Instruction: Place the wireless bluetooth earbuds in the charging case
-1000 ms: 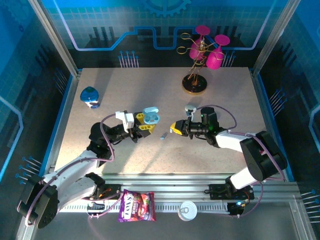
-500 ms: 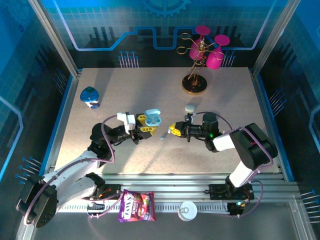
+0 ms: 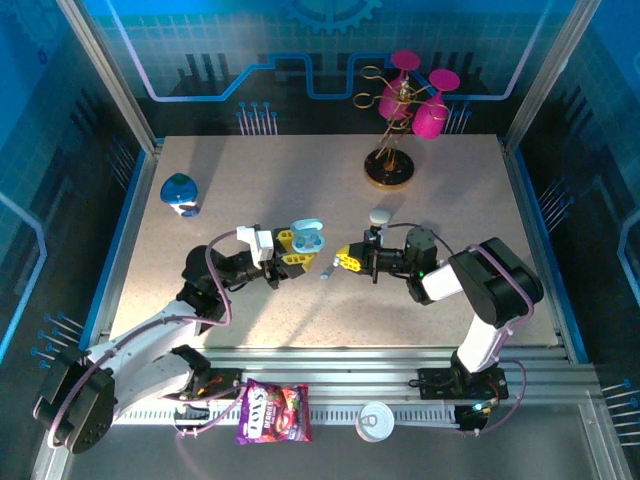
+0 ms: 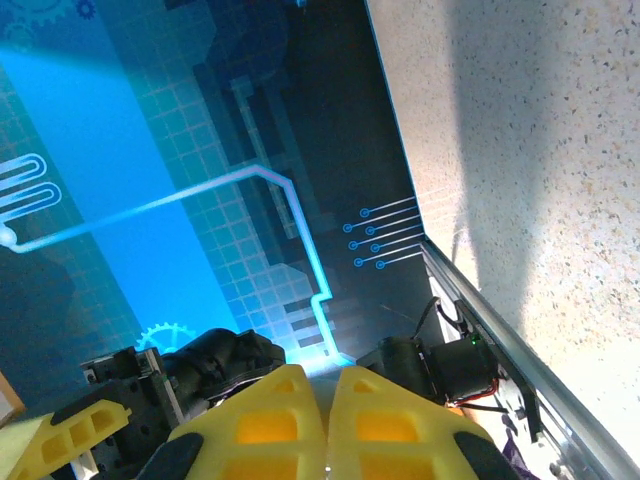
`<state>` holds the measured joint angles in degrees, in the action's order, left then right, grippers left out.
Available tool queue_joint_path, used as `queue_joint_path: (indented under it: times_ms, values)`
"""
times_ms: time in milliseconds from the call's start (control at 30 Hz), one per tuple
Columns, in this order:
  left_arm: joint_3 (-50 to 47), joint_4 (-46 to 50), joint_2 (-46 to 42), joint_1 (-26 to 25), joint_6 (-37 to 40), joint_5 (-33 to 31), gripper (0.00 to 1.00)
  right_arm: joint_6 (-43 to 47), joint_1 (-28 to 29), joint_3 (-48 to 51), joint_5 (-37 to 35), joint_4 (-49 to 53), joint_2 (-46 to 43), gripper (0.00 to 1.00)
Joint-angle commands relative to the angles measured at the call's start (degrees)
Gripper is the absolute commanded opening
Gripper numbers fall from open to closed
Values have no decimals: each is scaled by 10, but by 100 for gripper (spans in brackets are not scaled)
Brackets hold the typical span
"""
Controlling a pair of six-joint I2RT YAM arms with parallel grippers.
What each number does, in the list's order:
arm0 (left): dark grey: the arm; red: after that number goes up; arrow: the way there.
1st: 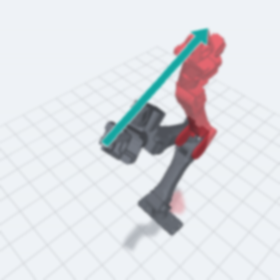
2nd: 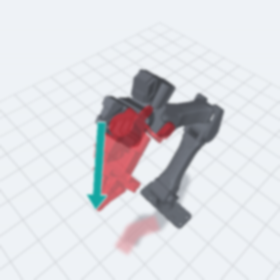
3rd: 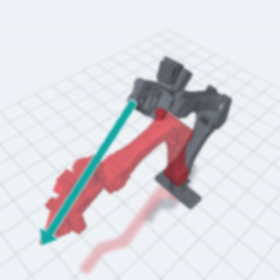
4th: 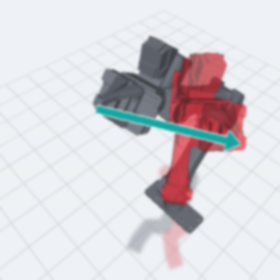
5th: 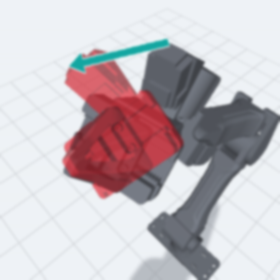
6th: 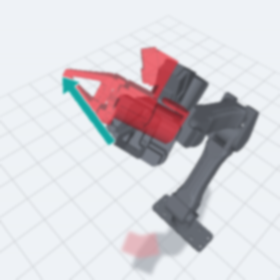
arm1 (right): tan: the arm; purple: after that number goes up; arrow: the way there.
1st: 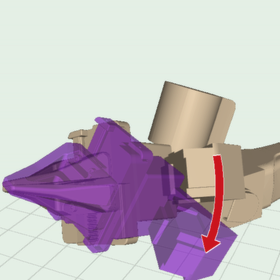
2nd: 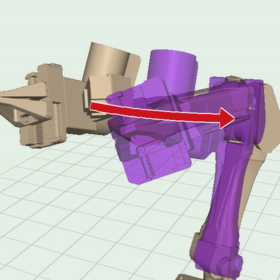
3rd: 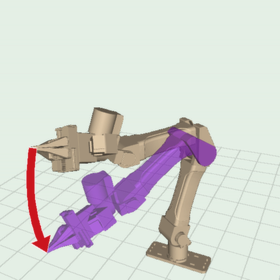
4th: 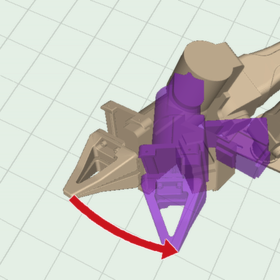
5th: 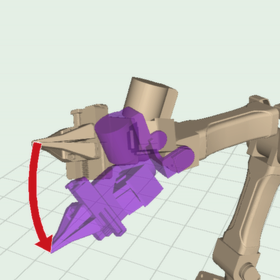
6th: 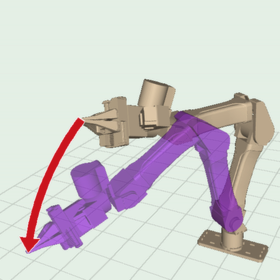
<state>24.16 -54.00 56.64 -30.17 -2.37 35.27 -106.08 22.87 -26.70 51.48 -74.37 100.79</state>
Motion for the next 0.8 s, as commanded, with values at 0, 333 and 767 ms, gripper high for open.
queue_joint_path:
  times_ms: [0, 333, 767]
  values:
    - [10, 0, -2, -6, 22, -11, 27, -9, 5, -1, 1, -39, -3, 0]
    - [-4, -24, 13, -7, 48, -36, 27, 162, 13, -33, -28, 245, -185, 0]
    - [-25, -96, 73, -8, 71, -98, 27, 347, 102, -183, -112, 558, -356, 0]
